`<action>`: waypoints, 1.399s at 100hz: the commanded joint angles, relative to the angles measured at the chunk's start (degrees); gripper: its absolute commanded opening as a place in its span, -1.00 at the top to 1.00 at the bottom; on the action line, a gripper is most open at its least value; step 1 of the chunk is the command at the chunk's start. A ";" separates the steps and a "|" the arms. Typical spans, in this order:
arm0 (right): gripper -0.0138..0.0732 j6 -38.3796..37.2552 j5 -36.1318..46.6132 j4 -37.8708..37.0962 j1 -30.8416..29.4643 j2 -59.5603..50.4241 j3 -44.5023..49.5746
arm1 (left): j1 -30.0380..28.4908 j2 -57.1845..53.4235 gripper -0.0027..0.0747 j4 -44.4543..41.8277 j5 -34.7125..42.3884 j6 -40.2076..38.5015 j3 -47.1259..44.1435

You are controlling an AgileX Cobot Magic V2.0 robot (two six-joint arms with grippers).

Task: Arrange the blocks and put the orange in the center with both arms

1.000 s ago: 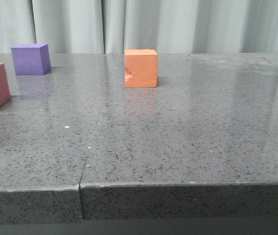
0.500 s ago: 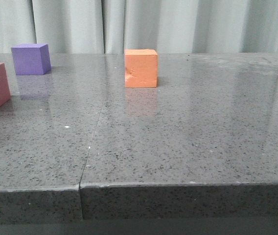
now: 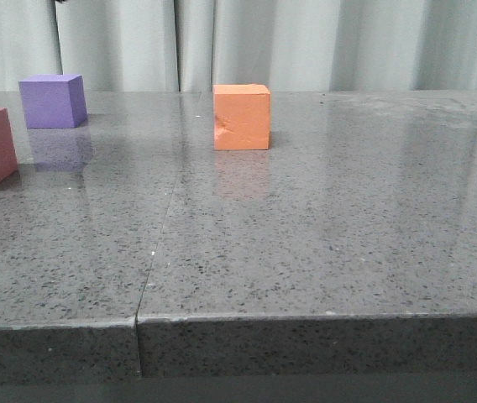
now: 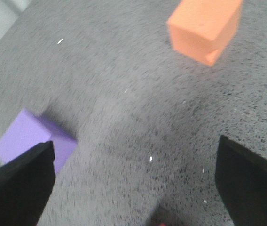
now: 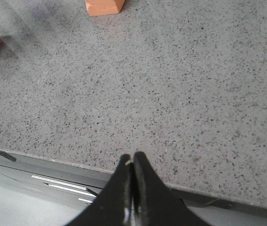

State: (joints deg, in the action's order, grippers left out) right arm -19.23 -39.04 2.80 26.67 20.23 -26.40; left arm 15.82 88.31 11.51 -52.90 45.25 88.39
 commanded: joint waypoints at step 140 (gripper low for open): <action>0.84 0.37 3.74 -0.61 0.01 0.41 -1.38 | 10.00 23.85 -0.77 8.30 7.05 13.30 18.49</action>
State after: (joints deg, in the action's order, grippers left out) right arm -19.23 -39.04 2.80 26.67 20.23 -26.40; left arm 25.13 114.41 16.95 -49.04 58.71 105.02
